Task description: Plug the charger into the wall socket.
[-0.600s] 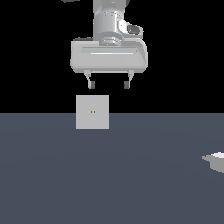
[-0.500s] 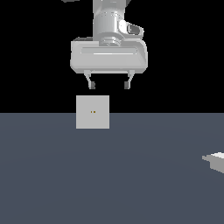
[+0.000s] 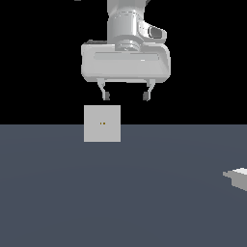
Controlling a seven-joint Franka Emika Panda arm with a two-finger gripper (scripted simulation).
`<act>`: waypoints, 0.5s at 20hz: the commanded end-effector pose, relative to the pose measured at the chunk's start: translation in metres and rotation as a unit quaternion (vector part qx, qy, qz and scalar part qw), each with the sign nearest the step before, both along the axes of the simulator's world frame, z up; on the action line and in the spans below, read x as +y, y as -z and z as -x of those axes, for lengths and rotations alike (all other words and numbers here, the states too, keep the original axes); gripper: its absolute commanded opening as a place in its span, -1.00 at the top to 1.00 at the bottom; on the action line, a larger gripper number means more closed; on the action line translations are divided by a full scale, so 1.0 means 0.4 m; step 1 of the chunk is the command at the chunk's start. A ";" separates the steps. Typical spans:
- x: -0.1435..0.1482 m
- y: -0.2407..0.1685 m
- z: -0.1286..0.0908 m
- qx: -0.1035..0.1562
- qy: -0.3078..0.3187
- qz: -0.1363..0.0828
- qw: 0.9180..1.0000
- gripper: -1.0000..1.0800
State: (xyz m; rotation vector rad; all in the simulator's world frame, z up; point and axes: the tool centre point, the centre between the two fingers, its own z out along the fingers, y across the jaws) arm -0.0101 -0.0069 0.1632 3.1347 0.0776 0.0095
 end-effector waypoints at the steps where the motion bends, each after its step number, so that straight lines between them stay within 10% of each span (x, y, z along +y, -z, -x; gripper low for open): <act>1: -0.021 0.012 0.018 -0.001 -0.009 0.000 1.000 -0.92; 10: -0.135 0.076 0.106 -0.005 -0.057 -0.002 0.998 -0.92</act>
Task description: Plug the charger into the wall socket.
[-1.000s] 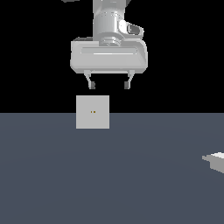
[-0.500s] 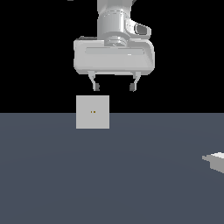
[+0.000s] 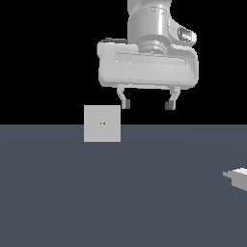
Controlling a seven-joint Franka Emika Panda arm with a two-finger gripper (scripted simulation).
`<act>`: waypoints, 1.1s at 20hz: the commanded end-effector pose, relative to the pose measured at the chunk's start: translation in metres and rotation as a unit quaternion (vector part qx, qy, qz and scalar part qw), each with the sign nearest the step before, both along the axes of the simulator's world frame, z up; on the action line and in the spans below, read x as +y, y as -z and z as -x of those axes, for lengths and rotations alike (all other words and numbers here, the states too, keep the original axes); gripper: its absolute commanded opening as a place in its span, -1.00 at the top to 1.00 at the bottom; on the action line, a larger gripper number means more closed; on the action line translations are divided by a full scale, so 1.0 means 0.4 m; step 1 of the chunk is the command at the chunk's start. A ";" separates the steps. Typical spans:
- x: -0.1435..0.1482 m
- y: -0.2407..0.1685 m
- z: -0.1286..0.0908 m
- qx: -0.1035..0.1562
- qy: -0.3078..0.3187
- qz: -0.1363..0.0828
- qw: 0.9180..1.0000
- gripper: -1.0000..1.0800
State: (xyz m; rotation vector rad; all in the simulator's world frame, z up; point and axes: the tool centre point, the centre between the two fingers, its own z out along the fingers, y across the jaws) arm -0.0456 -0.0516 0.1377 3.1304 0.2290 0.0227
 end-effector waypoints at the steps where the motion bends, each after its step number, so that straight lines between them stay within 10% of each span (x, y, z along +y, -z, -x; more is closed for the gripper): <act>1: -0.038 0.021 0.027 -0.001 -0.015 0.000 1.000 -0.92; 22: -0.321 0.168 0.160 -0.010 -0.122 -0.004 0.992 -0.92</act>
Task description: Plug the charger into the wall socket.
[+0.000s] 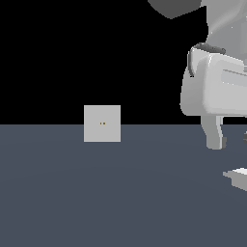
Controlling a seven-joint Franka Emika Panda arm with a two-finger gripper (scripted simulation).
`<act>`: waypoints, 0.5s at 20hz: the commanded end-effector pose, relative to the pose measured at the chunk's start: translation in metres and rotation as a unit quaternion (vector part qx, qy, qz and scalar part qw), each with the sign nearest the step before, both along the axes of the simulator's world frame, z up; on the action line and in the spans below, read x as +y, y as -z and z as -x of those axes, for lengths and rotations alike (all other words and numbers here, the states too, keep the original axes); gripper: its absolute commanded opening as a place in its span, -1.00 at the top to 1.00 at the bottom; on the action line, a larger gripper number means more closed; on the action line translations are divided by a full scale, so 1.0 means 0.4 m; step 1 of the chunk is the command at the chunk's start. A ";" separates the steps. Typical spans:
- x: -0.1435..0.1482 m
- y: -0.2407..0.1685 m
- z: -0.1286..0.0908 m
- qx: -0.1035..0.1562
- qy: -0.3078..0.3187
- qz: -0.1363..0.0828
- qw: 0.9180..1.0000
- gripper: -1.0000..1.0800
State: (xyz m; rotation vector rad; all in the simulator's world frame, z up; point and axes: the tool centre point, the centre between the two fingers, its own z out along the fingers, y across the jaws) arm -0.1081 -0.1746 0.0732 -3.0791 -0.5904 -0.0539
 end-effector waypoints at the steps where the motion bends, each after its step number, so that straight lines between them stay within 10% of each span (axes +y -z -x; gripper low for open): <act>1: -0.022 0.011 0.006 -0.001 -0.009 0.000 1.000 -0.92; 10: -0.058 0.029 0.014 -0.002 -0.021 -0.001 1.000 -0.92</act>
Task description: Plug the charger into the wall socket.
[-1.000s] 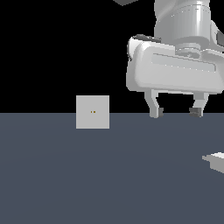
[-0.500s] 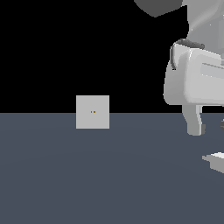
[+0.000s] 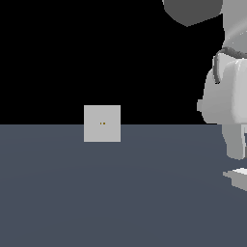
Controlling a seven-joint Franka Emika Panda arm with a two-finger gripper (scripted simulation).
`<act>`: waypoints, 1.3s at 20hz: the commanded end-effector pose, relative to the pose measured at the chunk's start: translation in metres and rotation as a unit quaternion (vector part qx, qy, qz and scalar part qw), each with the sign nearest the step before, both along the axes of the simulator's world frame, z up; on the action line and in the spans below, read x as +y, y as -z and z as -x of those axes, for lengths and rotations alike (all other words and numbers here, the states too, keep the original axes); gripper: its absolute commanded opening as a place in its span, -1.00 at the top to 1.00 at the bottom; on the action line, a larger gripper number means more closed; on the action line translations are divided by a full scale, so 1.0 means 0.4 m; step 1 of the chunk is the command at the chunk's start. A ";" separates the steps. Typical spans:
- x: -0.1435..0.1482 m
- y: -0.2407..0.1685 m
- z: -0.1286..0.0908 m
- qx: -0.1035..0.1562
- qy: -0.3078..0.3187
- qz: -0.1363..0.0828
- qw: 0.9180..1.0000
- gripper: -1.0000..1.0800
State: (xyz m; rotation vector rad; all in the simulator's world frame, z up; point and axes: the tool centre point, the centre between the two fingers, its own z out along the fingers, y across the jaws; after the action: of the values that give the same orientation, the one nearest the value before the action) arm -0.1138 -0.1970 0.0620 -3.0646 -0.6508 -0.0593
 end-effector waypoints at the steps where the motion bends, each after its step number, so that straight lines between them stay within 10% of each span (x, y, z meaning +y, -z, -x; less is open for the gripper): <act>1: -0.002 0.001 -0.001 0.000 -0.002 0.000 1.000 -0.92; 24: 0.000 0.125 -0.001 0.000 -0.001 0.000 1.000 -0.92; 25: 0.000 0.125 -0.001 0.000 -0.001 0.000 1.000 1.00; 26: 0.000 0.125 -0.001 0.000 -0.001 0.000 1.000 1.00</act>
State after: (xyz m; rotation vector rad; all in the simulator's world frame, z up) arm -0.1136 -0.1968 0.0121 -3.0636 -0.6530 -0.0583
